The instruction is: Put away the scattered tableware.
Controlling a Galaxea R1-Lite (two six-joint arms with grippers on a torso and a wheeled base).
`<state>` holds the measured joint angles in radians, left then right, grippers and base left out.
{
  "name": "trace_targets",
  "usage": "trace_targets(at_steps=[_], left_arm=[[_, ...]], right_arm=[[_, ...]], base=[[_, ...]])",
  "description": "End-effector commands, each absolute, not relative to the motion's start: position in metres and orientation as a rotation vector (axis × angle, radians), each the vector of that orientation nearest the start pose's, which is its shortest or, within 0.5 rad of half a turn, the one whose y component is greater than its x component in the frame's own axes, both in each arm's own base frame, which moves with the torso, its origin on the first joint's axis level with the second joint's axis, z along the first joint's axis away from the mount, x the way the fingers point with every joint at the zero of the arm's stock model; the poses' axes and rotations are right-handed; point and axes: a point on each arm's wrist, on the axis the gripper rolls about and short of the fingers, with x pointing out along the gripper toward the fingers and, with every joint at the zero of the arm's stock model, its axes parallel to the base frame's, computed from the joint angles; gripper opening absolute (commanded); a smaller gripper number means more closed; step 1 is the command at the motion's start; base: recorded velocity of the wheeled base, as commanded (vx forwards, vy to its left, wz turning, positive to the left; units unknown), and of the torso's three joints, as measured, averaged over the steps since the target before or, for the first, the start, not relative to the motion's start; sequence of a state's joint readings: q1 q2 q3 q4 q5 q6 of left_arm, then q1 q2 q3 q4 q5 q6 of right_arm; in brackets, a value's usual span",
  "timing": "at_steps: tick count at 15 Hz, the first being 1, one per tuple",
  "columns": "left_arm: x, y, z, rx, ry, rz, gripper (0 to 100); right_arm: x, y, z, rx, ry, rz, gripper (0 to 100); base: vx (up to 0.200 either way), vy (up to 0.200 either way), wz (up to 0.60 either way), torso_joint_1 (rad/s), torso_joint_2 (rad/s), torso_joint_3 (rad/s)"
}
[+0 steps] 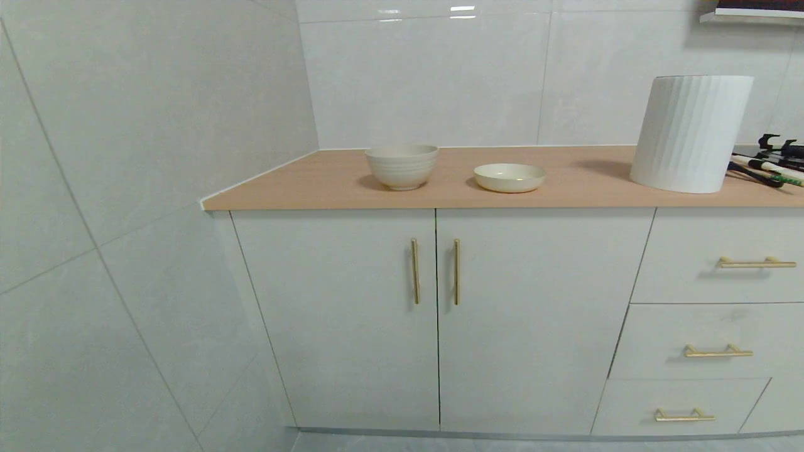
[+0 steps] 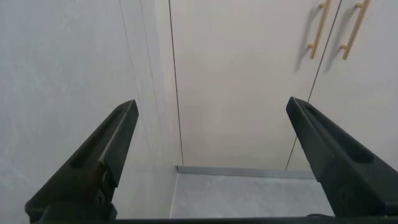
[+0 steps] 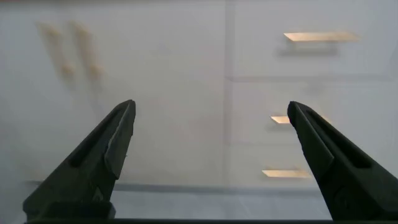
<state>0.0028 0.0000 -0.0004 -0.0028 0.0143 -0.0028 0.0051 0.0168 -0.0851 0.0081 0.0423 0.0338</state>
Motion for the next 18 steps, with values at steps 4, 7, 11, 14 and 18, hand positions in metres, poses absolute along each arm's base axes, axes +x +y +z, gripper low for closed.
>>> trace_targets(at_steps=[4,7,11,14,18], left_arm=[[-0.023,0.000,0.076,-0.003,-0.003,0.017,100],[-0.023,0.000,0.076,-0.003,-0.003,0.017,100],[-0.023,0.000,0.076,-0.003,-0.003,0.018,100],[-0.023,0.000,0.076,-0.003,-0.003,0.018,100],[-0.023,0.000,0.076,-0.003,-0.003,0.018,100]], right_arm=[[0.035,0.010,0.155,0.108,0.347,0.405,100],[0.076,0.026,0.176,0.081,0.429,0.580,100],[0.142,0.059,0.190,0.059,0.380,0.693,100],[0.209,0.098,0.186,0.095,0.363,0.758,100],[0.265,0.141,0.187,0.256,0.390,0.876,100]], base=[[0.000,0.000,0.00,0.000,0.00,0.000],[0.000,0.000,0.00,0.000,0.00,0.000],[0.000,0.000,0.00,0.000,0.00,0.000],[0.000,0.000,0.00,0.000,0.00,0.000],[0.000,0.000,0.00,0.000,0.00,0.000]])
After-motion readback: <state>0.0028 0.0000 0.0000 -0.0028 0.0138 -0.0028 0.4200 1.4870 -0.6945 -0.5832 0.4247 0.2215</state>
